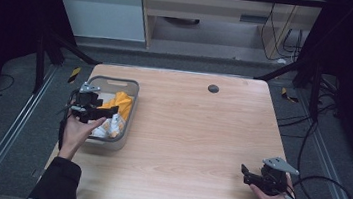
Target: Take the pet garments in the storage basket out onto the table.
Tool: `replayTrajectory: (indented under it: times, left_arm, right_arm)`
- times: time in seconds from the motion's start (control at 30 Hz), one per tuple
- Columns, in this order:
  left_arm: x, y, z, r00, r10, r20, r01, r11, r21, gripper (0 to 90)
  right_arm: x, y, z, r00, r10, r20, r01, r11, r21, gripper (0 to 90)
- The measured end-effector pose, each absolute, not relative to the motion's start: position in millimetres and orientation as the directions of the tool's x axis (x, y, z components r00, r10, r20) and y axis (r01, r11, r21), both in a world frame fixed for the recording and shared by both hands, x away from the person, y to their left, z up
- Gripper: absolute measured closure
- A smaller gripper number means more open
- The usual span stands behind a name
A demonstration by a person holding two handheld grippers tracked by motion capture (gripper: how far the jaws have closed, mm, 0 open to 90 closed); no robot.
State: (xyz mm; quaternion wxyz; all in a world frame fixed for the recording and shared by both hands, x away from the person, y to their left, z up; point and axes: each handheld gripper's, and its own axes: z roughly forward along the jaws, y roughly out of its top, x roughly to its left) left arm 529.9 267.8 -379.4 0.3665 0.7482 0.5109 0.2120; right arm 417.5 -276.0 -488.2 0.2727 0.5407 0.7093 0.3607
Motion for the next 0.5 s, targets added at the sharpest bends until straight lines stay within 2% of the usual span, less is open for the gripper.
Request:
replayTrajectory:
  times: [0.5]
  left_arm:
    - [537.2,258.0,-391.0,0.39,0.92,-0.022,0.661,-0.264,0.702,40.7]
  right_arm:
    - [418.7,-275.5,-488.8,-0.274,0.962,0.007,0.574,0.158,0.803,14.6]
